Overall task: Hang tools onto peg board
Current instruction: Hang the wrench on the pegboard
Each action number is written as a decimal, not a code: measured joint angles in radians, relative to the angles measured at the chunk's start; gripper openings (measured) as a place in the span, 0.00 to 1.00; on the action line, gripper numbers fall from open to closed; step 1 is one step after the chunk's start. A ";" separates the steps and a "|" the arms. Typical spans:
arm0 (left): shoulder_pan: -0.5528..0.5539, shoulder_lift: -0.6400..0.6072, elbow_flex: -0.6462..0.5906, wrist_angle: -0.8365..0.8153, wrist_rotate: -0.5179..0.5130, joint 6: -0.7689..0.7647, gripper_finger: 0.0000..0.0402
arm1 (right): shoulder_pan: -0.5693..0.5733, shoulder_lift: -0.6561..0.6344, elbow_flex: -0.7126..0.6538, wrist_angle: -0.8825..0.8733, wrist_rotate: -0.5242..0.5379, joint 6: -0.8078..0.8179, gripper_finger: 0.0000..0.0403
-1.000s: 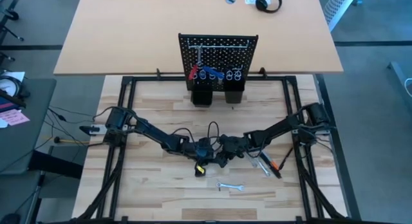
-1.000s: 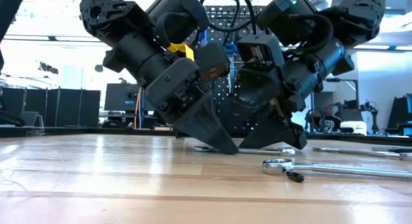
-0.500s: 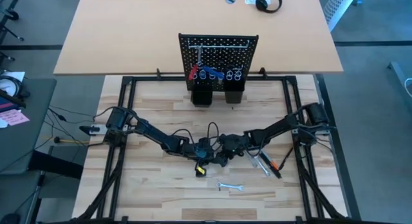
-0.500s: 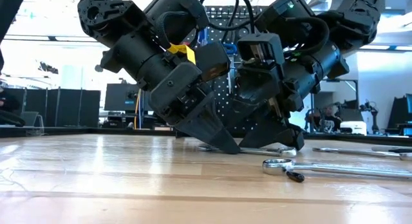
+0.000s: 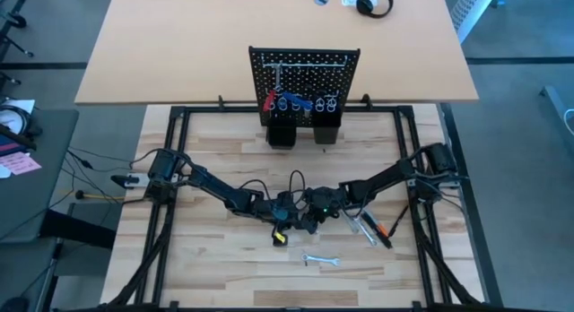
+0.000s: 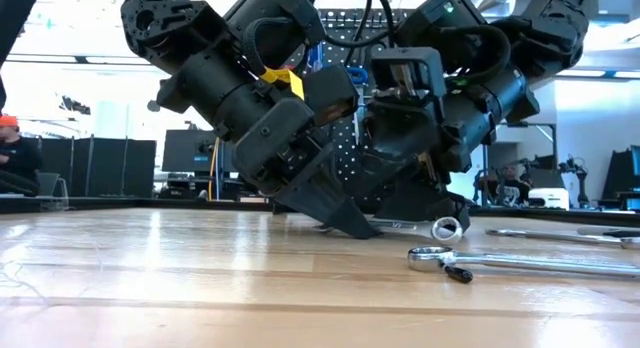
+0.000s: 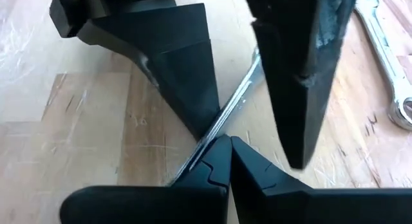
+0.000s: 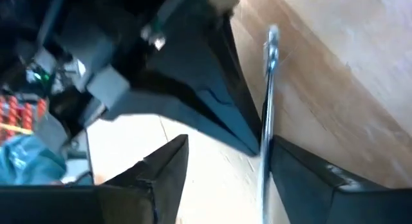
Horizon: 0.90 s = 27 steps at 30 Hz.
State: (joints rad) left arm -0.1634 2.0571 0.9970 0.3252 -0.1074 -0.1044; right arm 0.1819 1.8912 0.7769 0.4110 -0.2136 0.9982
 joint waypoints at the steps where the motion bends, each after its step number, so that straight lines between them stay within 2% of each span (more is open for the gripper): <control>1: 0.000 0.000 0.000 0.001 -0.003 0.003 0.00 | 0.003 0.000 0.000 -0.020 -0.001 -0.007 0.53; 8: 0.003 0.004 0.000 0.029 -0.050 0.006 0.00 | 0.028 -0.002 0.002 -0.124 0.007 -0.045 0.28; 13: 0.004 0.005 0.000 0.043 -0.065 0.006 0.00 | 0.040 -0.003 0.002 -0.157 0.075 -0.042 0.08; 16: 0.004 0.005 0.000 0.039 -0.063 0.005 0.00 | 0.043 -0.003 0.002 -0.163 0.096 -0.046 0.02; 19: 0.003 0.004 0.000 0.022 -0.051 0.004 0.00 | 0.041 -0.003 0.001 -0.166 0.099 -0.044 0.06; 22: 0.003 0.002 0.000 -0.001 -0.026 -0.015 0.00 | 0.041 -0.003 0.000 -0.165 0.102 -0.040 0.17; 27: 0.009 0.002 0.000 -0.007 0.131 -0.084 0.00 | 0.021 -0.027 -0.002 -0.162 0.085 -0.027 0.39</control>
State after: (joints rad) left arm -0.1547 2.0595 0.9970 0.3183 0.0236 -0.1881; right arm 0.2033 1.8638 0.7748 0.2492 -0.1284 0.9709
